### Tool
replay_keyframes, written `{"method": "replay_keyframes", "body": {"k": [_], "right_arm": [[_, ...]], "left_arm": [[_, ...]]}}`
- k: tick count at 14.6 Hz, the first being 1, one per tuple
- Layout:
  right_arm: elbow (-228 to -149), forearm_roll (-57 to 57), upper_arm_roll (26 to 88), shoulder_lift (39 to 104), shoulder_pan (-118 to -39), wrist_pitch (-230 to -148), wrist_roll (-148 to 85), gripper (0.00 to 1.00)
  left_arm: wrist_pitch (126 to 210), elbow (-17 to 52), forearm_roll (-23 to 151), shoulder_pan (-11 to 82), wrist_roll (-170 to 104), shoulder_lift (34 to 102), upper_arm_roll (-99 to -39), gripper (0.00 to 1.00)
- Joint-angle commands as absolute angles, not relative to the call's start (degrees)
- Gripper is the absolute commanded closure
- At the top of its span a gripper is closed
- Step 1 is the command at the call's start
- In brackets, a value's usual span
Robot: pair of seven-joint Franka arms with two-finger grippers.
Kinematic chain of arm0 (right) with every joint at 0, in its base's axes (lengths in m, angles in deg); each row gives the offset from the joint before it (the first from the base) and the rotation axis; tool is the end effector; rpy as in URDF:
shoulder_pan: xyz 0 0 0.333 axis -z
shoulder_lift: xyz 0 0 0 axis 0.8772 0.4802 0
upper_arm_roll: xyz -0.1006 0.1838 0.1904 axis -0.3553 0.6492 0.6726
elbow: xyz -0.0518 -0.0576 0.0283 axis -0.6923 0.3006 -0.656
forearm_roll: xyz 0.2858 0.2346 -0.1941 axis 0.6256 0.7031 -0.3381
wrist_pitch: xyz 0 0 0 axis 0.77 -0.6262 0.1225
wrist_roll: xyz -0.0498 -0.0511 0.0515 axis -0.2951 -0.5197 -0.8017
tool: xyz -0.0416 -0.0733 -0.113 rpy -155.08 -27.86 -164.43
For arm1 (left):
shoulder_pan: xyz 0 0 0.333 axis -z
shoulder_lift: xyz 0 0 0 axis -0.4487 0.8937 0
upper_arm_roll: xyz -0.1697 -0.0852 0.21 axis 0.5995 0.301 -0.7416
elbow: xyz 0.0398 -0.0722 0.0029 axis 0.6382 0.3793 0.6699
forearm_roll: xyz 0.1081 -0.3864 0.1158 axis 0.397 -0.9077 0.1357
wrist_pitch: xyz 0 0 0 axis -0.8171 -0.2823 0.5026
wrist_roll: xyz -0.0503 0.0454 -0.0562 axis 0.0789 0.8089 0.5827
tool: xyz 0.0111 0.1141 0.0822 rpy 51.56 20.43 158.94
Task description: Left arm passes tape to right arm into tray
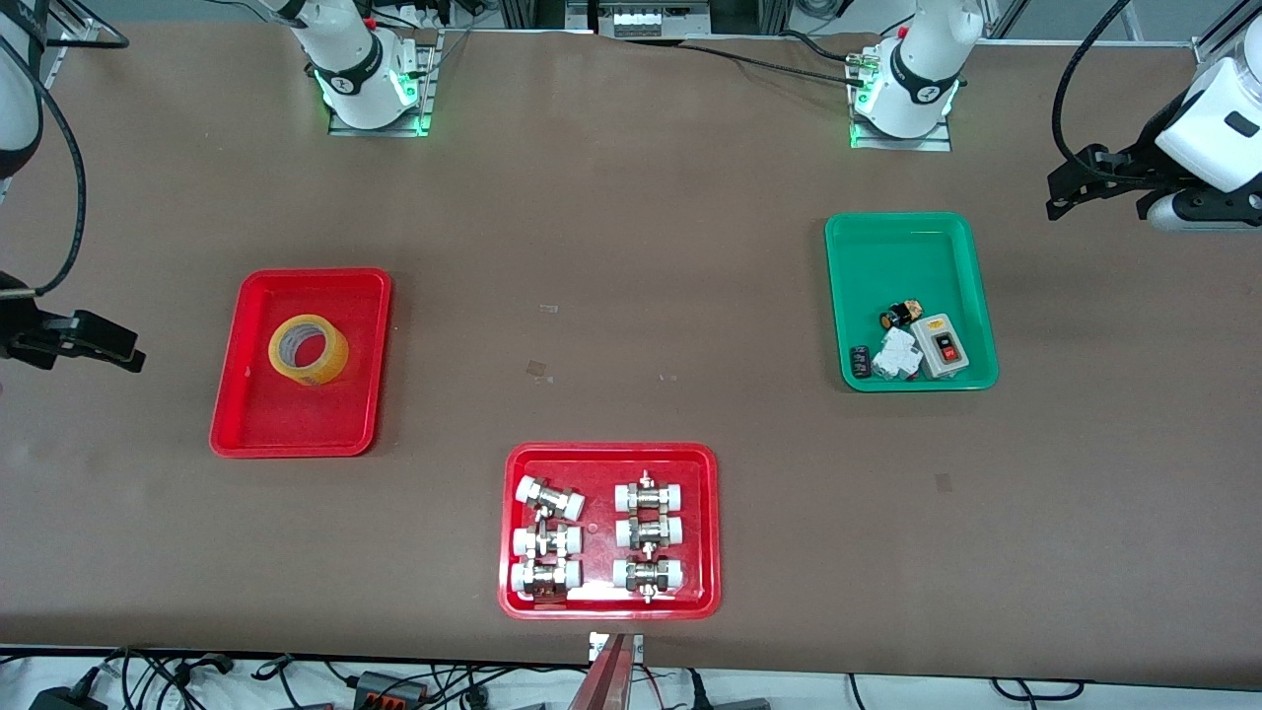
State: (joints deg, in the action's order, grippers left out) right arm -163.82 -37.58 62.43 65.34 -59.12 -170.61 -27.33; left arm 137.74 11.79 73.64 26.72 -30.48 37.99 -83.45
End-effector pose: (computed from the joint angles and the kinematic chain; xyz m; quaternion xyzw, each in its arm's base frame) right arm 0.6754 -0.0276 0.5148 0.9989 -0.0133 0.0434 0.0086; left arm 0.5493 -0.0339 0.5588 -0.9995 -0.0049 0.0301 0.0096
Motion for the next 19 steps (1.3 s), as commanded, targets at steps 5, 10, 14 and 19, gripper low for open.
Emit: {"method": "replay_keyframes", "body": {"k": [5, 10, 14, 19], "right_arm": [[-181.51, -38.12, 62.33, 51.99, -58.93, -173.46, -29.63, 0.00], [-190.86, -37.68, 62.33, 45.54, -58.84, -175.41, -29.37, 0.00], [-189.29, -38.02, 62.51, 45.28, -58.93, -171.45, -29.45, 0.00], [-189.81, -37.32, 62.16, 44.84, -58.93, -172.50, -29.28, 0.00]], "left_arm": [[136.66, 10.62, 74.96, 26.75, -30.05, 38.18, -83.38, 0.00], [136.48, 10.62, 74.96, 26.66, -29.97, 38.18, -83.38, 0.00], [136.48, 10.62, 74.96, 26.66, -30.05, 38.18, -83.38, 0.00], [136.48, 10.62, 74.96, 26.66, -29.97, 38.18, -83.38, 0.00]]}}
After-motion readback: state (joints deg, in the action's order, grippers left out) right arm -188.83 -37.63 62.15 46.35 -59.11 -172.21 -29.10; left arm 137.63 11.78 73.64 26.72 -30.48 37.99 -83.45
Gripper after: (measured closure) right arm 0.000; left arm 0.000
